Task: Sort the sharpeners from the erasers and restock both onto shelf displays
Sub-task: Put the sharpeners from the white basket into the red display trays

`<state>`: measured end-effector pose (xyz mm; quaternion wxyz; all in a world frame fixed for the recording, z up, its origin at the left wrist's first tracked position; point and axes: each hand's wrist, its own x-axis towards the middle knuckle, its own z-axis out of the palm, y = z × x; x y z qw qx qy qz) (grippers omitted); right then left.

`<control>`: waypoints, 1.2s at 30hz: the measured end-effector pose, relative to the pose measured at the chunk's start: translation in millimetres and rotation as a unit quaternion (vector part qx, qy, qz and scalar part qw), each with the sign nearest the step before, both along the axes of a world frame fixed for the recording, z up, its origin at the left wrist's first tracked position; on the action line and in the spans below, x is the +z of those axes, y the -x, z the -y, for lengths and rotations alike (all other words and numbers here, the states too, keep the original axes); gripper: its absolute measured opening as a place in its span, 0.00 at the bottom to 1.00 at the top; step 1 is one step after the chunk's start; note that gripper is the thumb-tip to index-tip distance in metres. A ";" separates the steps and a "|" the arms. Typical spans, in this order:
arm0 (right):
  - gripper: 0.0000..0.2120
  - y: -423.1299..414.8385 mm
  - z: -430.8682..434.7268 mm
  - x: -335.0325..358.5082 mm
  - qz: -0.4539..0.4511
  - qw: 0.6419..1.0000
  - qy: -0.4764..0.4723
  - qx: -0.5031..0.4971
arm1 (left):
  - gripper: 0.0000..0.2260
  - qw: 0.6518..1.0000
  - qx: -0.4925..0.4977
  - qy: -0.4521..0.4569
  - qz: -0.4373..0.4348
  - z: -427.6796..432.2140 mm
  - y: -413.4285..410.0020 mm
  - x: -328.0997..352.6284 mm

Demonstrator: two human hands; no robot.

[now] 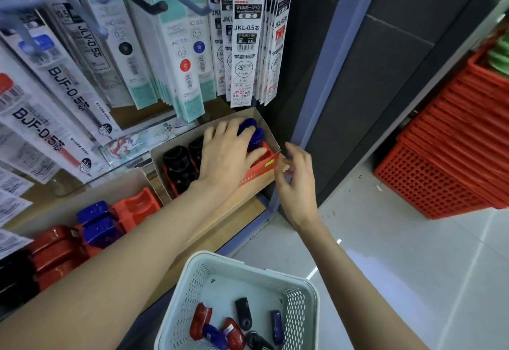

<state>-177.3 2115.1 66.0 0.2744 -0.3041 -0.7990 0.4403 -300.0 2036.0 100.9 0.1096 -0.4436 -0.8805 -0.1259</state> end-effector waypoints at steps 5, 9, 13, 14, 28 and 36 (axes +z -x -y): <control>0.20 3.5 3.5 2.7 0.004 0.999 0.045 0.027 | 0.18 0.998 -0.048 -0.007 -0.051 53.5 -33.2 -16.4; 0.20 0.2 14.6 2.0 -0.013 0.998 0.057 0.015 | 0.15 0.998 -0.048 -0.022 -0.036 65.3 -37.6 -25.6; 0.23 -8.2 20.1 5.5 -0.010 0.998 0.047 0.034 | 0.12 0.997 -0.055 -0.050 -0.028 66.0 -44.4 -24.4; 0.23 -12.0 19.4 4.4 -0.008 0.999 0.028 0.038 | 0.11 0.996 -0.053 -0.062 -0.024 69.1 -48.3 -24.5; 0.13 -158.2 114.4 -180.7 0.322 0.912 0.254 -0.012 | 0.12 0.822 0.102 0.099 0.551 181.3 -126.9 -209.6; 0.19 -132.9 147.4 -267.3 0.404 0.866 0.296 -0.005 | 0.16 0.836 0.126 0.191 0.499 175.6 -114.2 -270.9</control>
